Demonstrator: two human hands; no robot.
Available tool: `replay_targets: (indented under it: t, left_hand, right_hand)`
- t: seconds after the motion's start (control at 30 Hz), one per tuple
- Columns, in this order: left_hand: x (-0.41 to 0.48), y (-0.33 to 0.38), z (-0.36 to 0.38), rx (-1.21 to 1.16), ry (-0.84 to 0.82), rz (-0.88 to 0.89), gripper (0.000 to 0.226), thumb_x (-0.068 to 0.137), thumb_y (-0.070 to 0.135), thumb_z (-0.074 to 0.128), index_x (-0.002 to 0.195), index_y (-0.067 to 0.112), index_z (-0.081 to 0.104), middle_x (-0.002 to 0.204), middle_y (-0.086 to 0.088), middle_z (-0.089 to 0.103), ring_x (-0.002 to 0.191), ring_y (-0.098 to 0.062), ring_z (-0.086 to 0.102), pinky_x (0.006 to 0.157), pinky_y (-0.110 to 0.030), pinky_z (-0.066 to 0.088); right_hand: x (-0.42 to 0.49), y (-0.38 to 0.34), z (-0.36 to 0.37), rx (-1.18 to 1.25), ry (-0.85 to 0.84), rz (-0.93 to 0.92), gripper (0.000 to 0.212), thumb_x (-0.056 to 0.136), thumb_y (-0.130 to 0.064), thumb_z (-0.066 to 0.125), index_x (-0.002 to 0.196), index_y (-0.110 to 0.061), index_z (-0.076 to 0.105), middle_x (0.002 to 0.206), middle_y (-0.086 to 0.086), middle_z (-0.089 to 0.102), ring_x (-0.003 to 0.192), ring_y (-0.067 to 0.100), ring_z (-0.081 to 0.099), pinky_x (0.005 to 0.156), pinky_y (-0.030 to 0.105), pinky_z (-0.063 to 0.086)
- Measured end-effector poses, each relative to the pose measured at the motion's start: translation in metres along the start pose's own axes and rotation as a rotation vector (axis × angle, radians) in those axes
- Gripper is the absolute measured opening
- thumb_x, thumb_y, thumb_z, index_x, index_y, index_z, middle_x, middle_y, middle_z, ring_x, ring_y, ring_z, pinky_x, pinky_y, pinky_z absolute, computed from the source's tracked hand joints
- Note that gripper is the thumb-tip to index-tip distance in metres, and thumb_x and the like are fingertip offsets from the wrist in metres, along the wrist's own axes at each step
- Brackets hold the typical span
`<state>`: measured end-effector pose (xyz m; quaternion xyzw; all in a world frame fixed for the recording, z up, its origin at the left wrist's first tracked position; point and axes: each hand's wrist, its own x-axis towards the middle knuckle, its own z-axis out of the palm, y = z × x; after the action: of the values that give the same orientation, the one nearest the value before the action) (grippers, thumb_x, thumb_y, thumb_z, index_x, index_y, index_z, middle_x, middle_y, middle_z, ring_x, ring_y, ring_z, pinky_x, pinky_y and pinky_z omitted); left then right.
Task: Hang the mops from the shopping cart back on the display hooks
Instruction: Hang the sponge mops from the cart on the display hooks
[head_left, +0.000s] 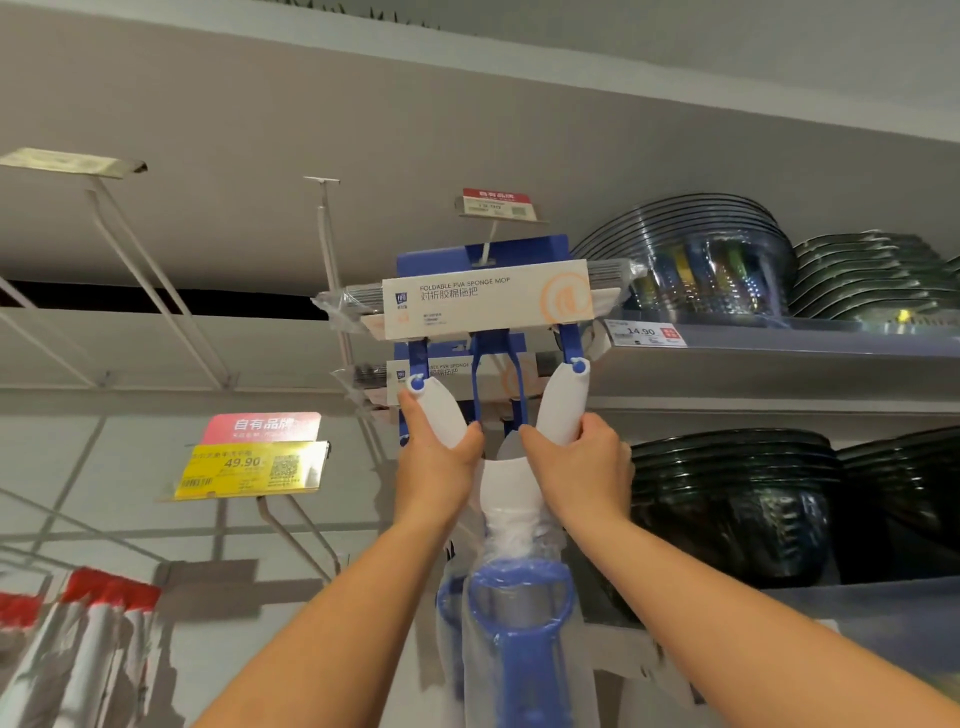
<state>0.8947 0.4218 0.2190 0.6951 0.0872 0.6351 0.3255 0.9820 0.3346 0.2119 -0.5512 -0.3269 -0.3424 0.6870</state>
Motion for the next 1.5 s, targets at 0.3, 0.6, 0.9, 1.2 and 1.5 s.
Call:
replay_targets:
  t: [0.3, 0.6, 0.9, 1.2, 1.5]
  left_hand:
    - [-0.007, 0.005, 0.000, 0.024, 0.132, 0.019, 0.087, 0.087, 0.037, 0.059, 0.151, 0.039, 0.000, 0.119, -0.010, 0.055, 0.098, -0.031, 0.056, 0.084, -0.046, 0.052]
    - [0.003, -0.003, -0.010, 0.118, 0.106, 0.019, 0.089, 0.091, 0.040, 0.057, 0.152, 0.033, -0.008, 0.127, -0.017, 0.053, 0.107, -0.034, 0.053, 0.083, -0.040, 0.049]
    - [0.028, -0.042, -0.007, 0.211, 0.045, 0.039, 0.089, 0.093, 0.040, 0.055, 0.152, 0.029, -0.012, 0.129, -0.019, 0.054, 0.109, -0.036, 0.054, 0.085, -0.043, 0.050]
    - [0.046, -0.081, 0.016, 0.212, 0.014, -0.049, 0.085, 0.095, 0.040, 0.051, 0.152, 0.028, -0.011, 0.129, -0.023, 0.052, 0.110, -0.040, 0.055, 0.090, -0.046, 0.048]
    - [0.041, -0.079, 0.013, 0.213, -0.033, -0.063, 0.087, 0.090, 0.048, 0.058, 0.151, 0.027, -0.001, 0.125, -0.021, 0.054, 0.107, -0.041, 0.056, 0.085, -0.051, 0.052]
  right_hand:
    - [0.008, -0.005, -0.003, 0.006, -0.079, 0.009, 0.042, 0.077, -0.044, 0.070, 0.103, -0.011, 0.065, 0.100, 0.007, 0.066, 0.085, 0.022, 0.060, 0.068, 0.032, 0.051]
    - [0.005, -0.002, 0.015, 0.039, -0.115, 0.055, 0.045, 0.078, -0.042, 0.071, 0.108, -0.010, 0.065, 0.106, 0.008, 0.066, 0.085, 0.020, 0.058, 0.066, 0.029, 0.046]
    - [0.005, 0.024, 0.057, -0.017, -0.113, 0.148, 0.045, 0.078, -0.042, 0.071, 0.109, -0.010, 0.065, 0.106, 0.009, 0.067, 0.092, 0.024, 0.065, 0.064, 0.028, 0.047]
    - [0.013, 0.053, 0.079, -0.100, -0.100, 0.136, 0.046, 0.077, -0.041, 0.071, 0.110, -0.010, 0.064, 0.108, 0.010, 0.066, 0.095, 0.027, 0.063, 0.067, 0.031, 0.048]
    - [0.011, 0.052, 0.071, -0.140, -0.189, 0.118, 0.058, 0.081, -0.054, 0.065, 0.116, -0.010, 0.057, 0.110, 0.009, 0.062, 0.098, 0.027, 0.060, 0.070, 0.032, 0.046]
